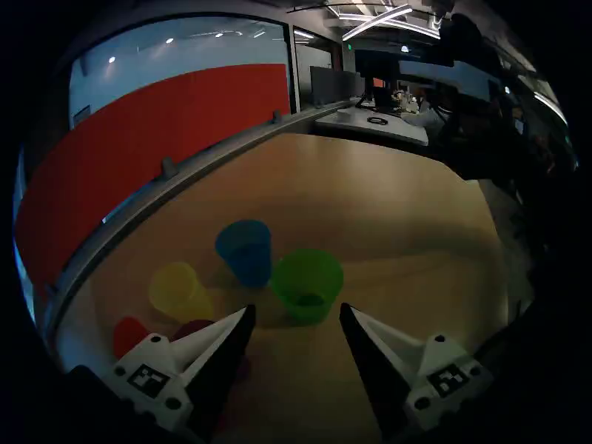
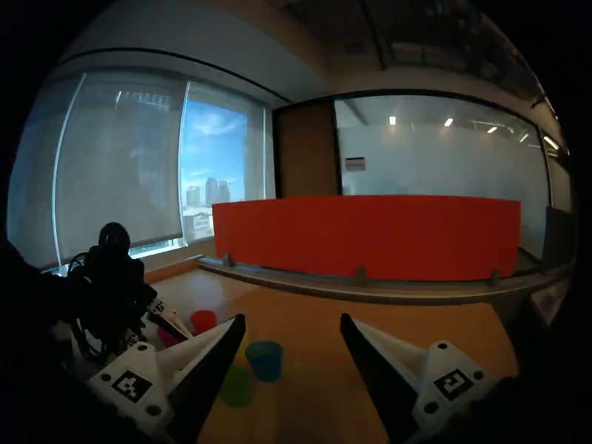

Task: Pour water

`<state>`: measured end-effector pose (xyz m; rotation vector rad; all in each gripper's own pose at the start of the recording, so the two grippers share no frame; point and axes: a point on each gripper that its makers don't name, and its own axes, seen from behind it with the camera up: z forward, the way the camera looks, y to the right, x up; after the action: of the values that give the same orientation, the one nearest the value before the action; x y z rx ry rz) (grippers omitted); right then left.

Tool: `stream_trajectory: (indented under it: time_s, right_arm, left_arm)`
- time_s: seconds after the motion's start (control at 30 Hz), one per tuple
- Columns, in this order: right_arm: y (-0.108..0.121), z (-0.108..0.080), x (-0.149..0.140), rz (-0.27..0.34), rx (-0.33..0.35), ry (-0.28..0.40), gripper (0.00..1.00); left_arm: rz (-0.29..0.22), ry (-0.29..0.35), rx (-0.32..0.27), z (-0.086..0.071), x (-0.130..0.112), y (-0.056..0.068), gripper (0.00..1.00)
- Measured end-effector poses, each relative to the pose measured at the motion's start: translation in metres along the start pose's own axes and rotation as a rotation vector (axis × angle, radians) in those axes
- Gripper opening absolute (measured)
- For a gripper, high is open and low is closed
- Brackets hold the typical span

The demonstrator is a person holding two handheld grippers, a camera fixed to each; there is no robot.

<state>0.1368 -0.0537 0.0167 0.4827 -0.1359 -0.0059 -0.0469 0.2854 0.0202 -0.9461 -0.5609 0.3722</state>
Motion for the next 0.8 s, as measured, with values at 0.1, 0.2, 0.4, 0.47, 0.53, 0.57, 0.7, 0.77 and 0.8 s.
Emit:
stream_trajectory:
  time_s: [0.1, 0.2, 0.4, 0.47, 0.53, 0.57, 0.7, 0.77, 0.8]
  right_arm:
    - [0.001, 0.0, 0.0, -0.001, 0.0, -0.001, 0.99]
    - [0.001, 0.0, -0.001, -0.002, -0.001, -0.001, 0.99]
    - [0.003, 0.001, -0.003, 0.0, -0.001, -0.003, 0.99]
    - [0.004, 0.001, -0.004, 0.0, -0.003, -0.003, 0.99]
    - [0.006, 0.002, -0.006, 0.001, -0.005, -0.004, 0.99]
    - [0.007, 0.002, -0.006, 0.001, -0.006, -0.004, 0.99]
    - [0.009, 0.003, -0.009, 0.006, -0.008, -0.006, 0.99]
    - [0.01, 0.004, -0.01, 0.008, -0.008, -0.007, 0.99]
    - [0.01, 0.004, -0.011, 0.009, -0.008, -0.008, 0.99]
  left_arm:
    - [-0.001, -0.014, -0.004, 0.006, -0.003, 0.002, 0.84]
    - [-0.002, -0.03, 0.0, 0.012, -0.006, 0.002, 0.84]
    - [-0.016, -0.044, -0.004, 0.023, -0.009, 0.004, 0.84]
    - [-0.022, -0.046, -0.008, 0.026, -0.01, 0.006, 0.84]
    - [-0.024, -0.05, -0.01, 0.03, -0.011, 0.007, 0.84]
    - [-0.024, -0.051, -0.011, 0.032, -0.012, 0.007, 0.84]
    - [-0.024, -0.056, -0.014, 0.039, -0.013, 0.009, 0.84]
    - [-0.028, -0.058, -0.016, 0.042, -0.013, 0.01, 0.84]
    - [-0.031, -0.059, -0.018, 0.044, -0.014, 0.01, 0.84]
